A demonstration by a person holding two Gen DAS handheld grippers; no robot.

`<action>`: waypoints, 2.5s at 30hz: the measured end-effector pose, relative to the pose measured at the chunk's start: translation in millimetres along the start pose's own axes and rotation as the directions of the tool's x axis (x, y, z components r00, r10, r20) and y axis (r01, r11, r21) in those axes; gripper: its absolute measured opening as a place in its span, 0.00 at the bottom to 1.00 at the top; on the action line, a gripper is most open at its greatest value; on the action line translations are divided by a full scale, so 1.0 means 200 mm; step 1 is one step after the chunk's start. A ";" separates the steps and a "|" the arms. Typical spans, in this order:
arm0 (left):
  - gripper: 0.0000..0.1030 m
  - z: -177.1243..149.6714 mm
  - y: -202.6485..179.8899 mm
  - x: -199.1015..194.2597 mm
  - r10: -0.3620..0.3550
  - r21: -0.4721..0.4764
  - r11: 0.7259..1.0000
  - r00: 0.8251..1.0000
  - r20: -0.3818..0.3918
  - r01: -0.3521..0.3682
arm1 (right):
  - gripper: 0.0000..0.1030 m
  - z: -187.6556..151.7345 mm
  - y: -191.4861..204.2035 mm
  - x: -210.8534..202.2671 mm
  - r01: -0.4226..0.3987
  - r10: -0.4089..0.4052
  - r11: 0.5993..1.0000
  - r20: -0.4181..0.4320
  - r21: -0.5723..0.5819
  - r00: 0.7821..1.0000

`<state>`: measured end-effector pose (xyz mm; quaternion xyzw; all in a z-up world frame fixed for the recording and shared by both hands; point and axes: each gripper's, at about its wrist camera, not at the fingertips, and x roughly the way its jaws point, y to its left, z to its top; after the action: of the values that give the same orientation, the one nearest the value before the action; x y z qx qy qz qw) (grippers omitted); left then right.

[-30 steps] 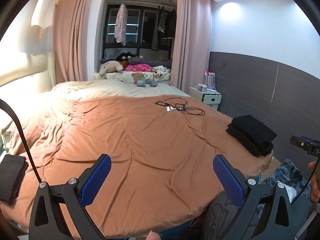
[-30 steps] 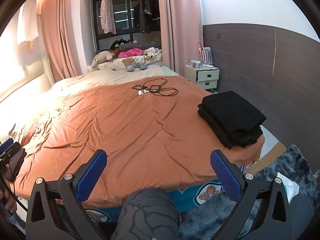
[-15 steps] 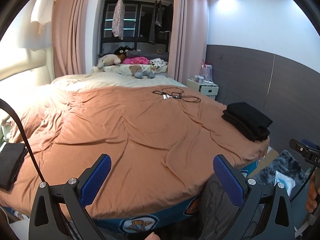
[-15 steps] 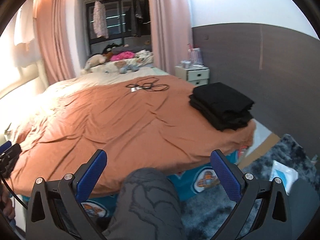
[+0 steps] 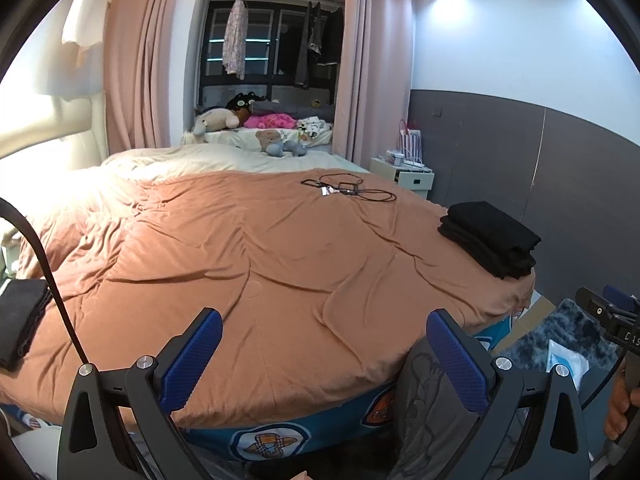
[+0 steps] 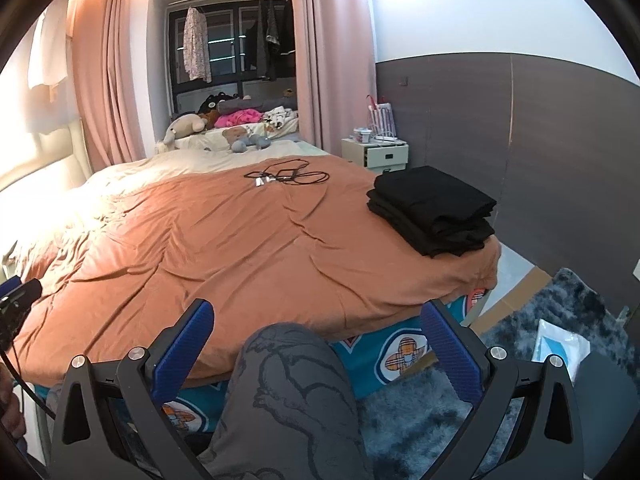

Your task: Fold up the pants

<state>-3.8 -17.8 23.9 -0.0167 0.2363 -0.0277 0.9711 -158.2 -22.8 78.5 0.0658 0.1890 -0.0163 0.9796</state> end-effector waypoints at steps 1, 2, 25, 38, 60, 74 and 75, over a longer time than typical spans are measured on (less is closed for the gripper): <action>1.00 0.00 0.00 0.00 0.001 0.001 1.000 1.000 -0.002 -0.001 | 1.00 0.00 -0.01 0.01 0.000 0.000 1.000 -0.004 0.001 1.000; 1.00 0.00 0.00 0.00 -0.001 0.000 1.000 1.000 -0.003 0.001 | 1.00 -0.01 -0.01 0.01 -0.002 0.002 1.000 -0.008 0.003 1.000; 1.00 -0.04 0.01 -0.02 -0.017 -0.023 1.000 1.000 -0.016 0.016 | 1.00 -0.01 -0.01 0.01 -0.005 0.005 1.000 -0.026 0.000 1.000; 1.00 -0.05 0.02 -0.02 -0.020 -0.030 0.999 1.000 -0.013 0.019 | 1.00 0.00 -0.03 0.02 -0.008 0.008 1.000 -0.025 -0.012 1.000; 1.00 -0.07 0.02 -0.02 -0.021 -0.027 0.999 1.000 -0.015 0.021 | 1.00 0.01 -0.06 0.03 -0.010 0.010 1.000 -0.029 -0.016 1.000; 1.00 -0.08 0.02 -0.03 -0.019 -0.027 0.999 1.000 -0.007 0.019 | 1.00 0.02 -0.07 0.04 -0.010 0.009 1.000 -0.028 -0.016 1.000; 1.00 -0.08 0.02 -0.03 -0.020 -0.028 0.999 1.000 -0.007 0.020 | 1.00 0.02 -0.08 0.04 -0.010 0.009 1.000 -0.028 -0.016 1.000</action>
<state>-16.0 -12.7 13.1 -0.0324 0.2399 -0.0341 0.9697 -151.3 -38.2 76.9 0.0589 0.2027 -0.0091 0.9774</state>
